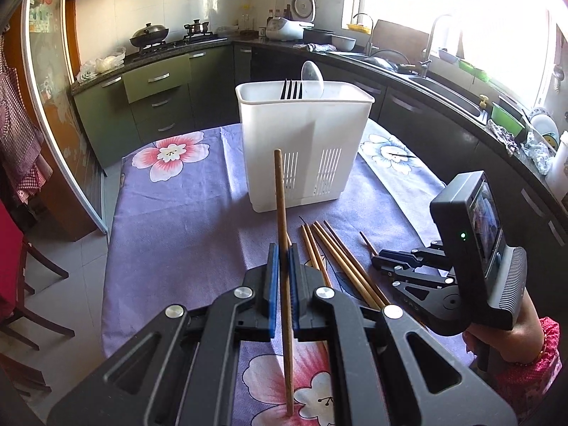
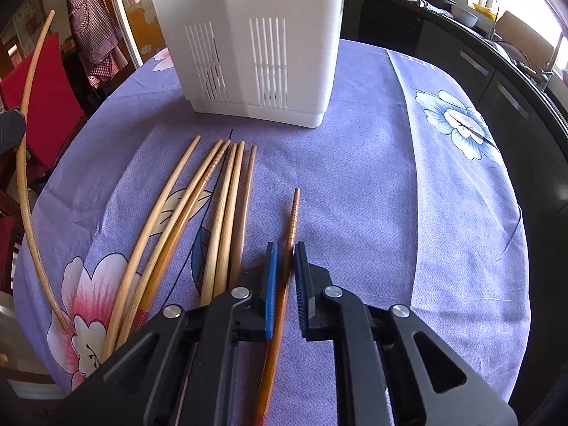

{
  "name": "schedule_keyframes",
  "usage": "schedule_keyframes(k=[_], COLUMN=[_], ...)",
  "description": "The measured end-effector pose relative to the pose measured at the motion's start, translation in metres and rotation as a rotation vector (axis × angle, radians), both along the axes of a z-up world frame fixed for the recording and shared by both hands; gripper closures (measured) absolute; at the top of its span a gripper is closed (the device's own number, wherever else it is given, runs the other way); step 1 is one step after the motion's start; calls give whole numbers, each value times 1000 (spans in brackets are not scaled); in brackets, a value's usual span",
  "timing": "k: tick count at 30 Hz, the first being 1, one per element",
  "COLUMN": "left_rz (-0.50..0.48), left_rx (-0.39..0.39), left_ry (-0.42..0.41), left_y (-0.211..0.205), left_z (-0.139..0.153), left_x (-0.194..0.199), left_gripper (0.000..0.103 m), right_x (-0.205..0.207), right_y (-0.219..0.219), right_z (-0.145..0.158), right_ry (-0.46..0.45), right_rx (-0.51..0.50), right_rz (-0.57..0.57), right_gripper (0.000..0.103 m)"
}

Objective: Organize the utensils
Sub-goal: 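Grasp a wooden chopstick with the left gripper while the right gripper grasps another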

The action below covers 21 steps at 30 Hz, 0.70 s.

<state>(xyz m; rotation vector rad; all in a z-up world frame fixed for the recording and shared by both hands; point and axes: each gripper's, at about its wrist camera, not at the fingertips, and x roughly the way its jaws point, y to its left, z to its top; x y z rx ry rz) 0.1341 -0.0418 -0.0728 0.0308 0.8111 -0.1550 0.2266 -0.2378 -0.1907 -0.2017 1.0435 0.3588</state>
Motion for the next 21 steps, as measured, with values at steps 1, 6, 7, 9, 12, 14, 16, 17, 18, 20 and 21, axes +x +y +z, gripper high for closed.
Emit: schedule_keyframes(k=[1,6,7,9,12,14,16,17,18,20,21], left_rz=[-1,-2,-1,-1,0,2,4,6,7,10,11], left_rx=[3,4,4,3,8,8,9,8,7,9,9], left_ry=[-1,-3,-3,-6,-11,-11,-15,-18,-21,-28,-33], left_y=[0,0,0,0,1,2,3,4,4,5,5], left_z=[0,0,0,1,2,3,4,5,6,9,11], left_x=[-1,-1,-2,-3,-4,-5,-5,-6,-6,-8,-9], left_gripper=[97,97,97,97,97,97,97,97,97,97,97], right_x=[-1,1,2,1,-6,-13,-22,-28,-33,-43,-49], right_y=[2,-2,-3,-7,-14,-18,-22,-24,-27,-31,-34], right_z=[0,0,1,5,26,44,62,71,79,92,98], right_ry=[-5,12,15,7,-42,-81,-130,-153,-170,-201,-216], right_rx=[-6,40,47,78,125,156,175,183,196,212,217], right_rz=[0,-17,-20,-23,-28,-26,-24,-22,-21,-14,-12], right_gripper=[96,96,96,96,96,96,96,96,96,96,96])
